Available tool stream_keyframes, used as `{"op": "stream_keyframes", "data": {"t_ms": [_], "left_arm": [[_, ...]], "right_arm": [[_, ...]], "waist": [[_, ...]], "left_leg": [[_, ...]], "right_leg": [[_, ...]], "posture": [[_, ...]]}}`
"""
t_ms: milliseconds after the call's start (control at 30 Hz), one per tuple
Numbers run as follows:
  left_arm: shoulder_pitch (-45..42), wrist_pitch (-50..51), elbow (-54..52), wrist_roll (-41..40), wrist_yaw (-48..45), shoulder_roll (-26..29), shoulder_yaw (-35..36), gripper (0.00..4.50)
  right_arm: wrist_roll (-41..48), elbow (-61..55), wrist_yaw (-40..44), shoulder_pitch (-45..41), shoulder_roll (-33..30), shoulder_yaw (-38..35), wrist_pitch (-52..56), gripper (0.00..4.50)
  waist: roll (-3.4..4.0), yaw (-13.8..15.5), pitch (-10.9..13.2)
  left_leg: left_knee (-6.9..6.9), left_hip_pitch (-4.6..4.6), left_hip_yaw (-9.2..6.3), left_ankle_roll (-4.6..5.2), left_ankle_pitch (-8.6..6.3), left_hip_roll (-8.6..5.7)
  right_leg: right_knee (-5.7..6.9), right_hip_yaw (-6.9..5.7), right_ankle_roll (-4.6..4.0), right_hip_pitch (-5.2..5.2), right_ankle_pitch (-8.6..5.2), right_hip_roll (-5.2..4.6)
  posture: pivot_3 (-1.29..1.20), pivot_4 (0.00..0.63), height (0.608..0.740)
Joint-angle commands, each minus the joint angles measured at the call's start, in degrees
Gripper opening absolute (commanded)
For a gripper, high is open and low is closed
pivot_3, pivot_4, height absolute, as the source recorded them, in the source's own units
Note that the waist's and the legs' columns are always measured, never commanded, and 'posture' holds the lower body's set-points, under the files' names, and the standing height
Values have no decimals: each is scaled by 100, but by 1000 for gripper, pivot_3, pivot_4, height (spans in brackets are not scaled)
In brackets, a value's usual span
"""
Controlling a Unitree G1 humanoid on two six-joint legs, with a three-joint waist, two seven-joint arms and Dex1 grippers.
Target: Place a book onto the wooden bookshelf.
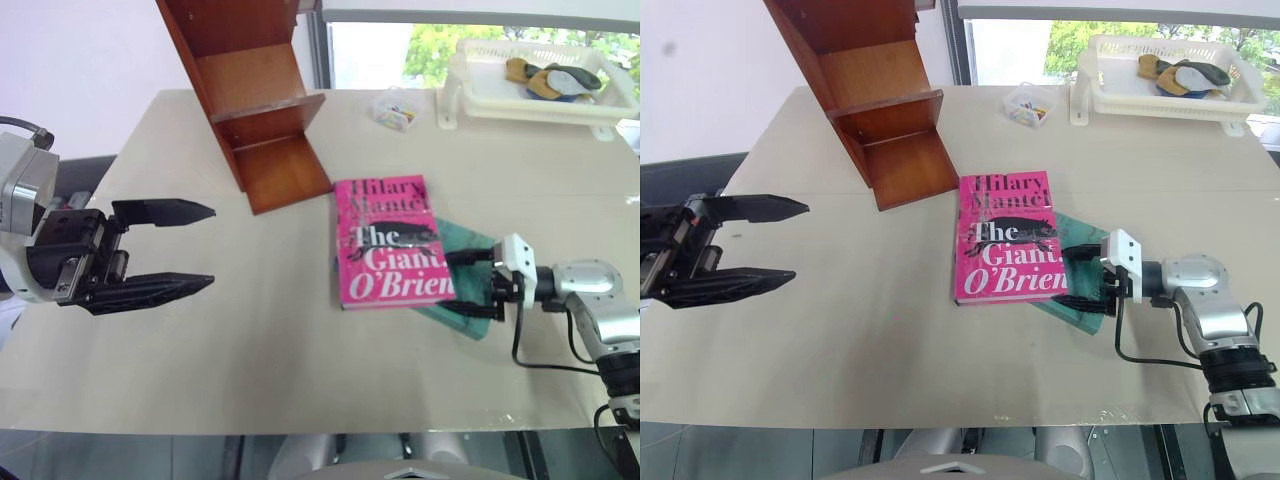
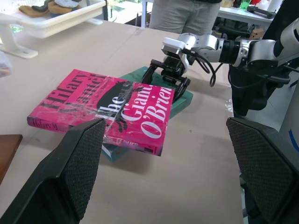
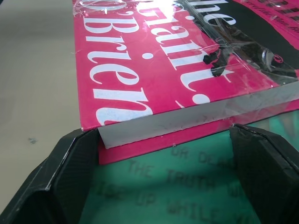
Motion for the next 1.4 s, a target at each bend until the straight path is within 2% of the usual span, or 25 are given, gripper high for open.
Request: {"op": "stream_keyframes", "data": {"t_ms": [33,300,500,700,800,967,1033,1133,1267,1400], "left_arm": [[38,10,-161,-75,21,74,338,4438],[389,-57,-216,238,122,60,527,4438],[683,-202,-273,667,381,-32,490,4438],[540,-321,82,899,954,-412,69,4438],[291,-373,417,1120,1324,-660,-477,4438],[-625,-289,1174,1283,1616,-1219,-1561,4438],[-1177,39,1666,1177,1772,-1582,-1956,4438],[-1975,1028,2623,670,1816,-2079,-2099,4438],[-2864,2145,3989,573,1528,-2544,-2577,4438],[-3543,2293,5162,991,1167,-2879,-3097,4438]], "right_arm": [[-27,108,104,-159,35,-8,-217,4500],[-226,597,195,-543,175,114,-525,4500],[-212,661,304,-527,65,27,-589,4500],[-74,232,315,-18,-378,-230,-445,4500],[113,-147,228,315,-644,-487,-300,4500],[650,-1010,4,850,-1042,-1223,261,4500],[785,-1375,-78,1099,-1275,-1583,446,4500],[916,-1830,-223,1461,-1477,-1987,646,4500],[1457,-2861,-585,2018,-1482,-2557,1184,4500],[2219,-3741,-976,2455,-1378,-3045,1842,4500]], "waist": [[0,2,0],[0,-8,0],[1,0,0],[3,42,0],[2,62,0],[-1,46,3],[6,51,9],[1,125,9],[-19,143,11],[-29,126,16]], "left_leg": [[0,0,0,0,0,0],[0,1,0,-1,0,1],[0,1,0,-2,1,1],[0,0,-4,-2,0,1],[0,-1,-5,-2,0,0],[2,-2,-6,-2,0,0],[5,-3,-5,-1,0,-5],[9,-5,-10,-1,0,-7],[25,-11,-19,-2,0,-6],[44,-20,-17,-2,0,-8]], "right_leg": [[0,0,0,-1,0,0],[1,0,-2,0,1,1],[-1,0,-3,0,2,3],[-8,-5,-3,0,2,1],[-10,-7,-3,1,2,0],[2,-6,-3,2,3,-1],[2,-5,-3,1,3,-4],[6,-14,-2,1,3,3],[19,-20,-2,-1,3,23],[19,-17,-1,-1,3,21]], "posture": [[0,150,740],[0,150,740],[0,150,740],[0,150,740],[0,150,740],[0,150,740],[0,150,740],[0,150,740],[0,150,740],[0,150,740]]}}
